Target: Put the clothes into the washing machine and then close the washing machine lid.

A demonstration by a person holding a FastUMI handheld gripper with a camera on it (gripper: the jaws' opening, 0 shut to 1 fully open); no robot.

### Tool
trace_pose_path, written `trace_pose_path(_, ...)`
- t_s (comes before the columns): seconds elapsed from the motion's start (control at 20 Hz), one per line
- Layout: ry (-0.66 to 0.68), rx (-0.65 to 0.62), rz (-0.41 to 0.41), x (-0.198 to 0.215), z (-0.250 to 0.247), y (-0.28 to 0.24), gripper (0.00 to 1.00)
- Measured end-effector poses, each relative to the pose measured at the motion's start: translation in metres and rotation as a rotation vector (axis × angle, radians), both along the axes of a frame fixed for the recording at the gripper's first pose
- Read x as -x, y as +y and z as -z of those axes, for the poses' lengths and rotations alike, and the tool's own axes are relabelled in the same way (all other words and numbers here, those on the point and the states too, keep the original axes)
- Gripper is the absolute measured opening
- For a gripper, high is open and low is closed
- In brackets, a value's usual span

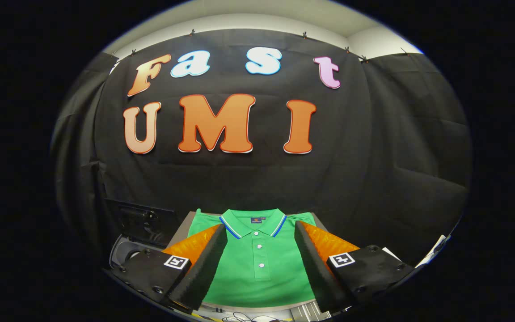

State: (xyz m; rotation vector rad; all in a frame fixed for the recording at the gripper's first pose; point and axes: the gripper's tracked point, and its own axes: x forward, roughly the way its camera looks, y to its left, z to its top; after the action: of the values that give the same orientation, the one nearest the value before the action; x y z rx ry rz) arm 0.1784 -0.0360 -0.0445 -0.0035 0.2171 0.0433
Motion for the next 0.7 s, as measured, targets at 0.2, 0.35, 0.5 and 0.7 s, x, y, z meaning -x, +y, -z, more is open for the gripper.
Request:
trace_pose_path(0.2, 0.114, -0.041, -0.009, -0.045, 0.039, -0.003, 0.98)
trace_pose_path(0.35, 0.213, -0.065, 0.000, -0.070, 0.071, -0.007, 0.98)
trace_pose_path(0.5, 0.305, -0.066, 0.008, -0.084, 0.094, -0.007, 0.99)
trace_pose_path(0.7, 0.429, -0.028, -0.002, -0.091, 0.122, -0.003, 1.00)
